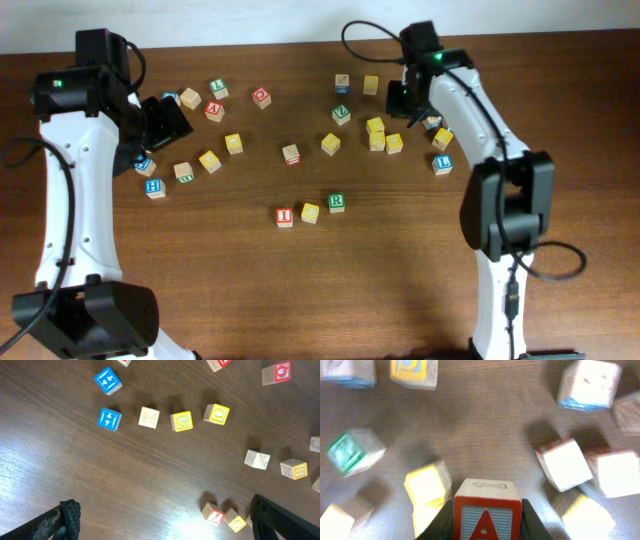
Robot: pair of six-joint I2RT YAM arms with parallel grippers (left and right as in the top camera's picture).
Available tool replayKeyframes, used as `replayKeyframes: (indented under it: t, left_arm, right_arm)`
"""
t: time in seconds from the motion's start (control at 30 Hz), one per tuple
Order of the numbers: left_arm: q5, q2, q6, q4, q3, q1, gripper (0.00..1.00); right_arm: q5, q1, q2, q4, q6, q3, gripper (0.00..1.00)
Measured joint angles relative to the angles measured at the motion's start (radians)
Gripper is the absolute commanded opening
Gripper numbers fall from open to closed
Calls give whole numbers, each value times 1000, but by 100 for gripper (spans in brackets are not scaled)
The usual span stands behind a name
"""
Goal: Spell out ICRA
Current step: 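Carry the 'A' block right of the 'R' block and release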
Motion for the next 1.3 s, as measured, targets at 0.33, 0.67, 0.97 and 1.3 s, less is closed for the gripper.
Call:
replayKeyframes:
  t: [0.33,0.67,0.97,1.3]
  left_arm:
    - [31,0,-3,-21,0,0,99]
    - [35,0,-3,-44,0,0,99]
    - [35,0,-3,-45,0,0,99]
    - [35,0,-3,-45,0,0,99]
  right_arm:
    - [-139,73,-195,-455,0,-20,16]
    - [-152,262,-190,-148,59,-399,18]
    - [-147,281,-190,82,74,-563,23]
    - [-135,281,-190,47,85,-566,41]
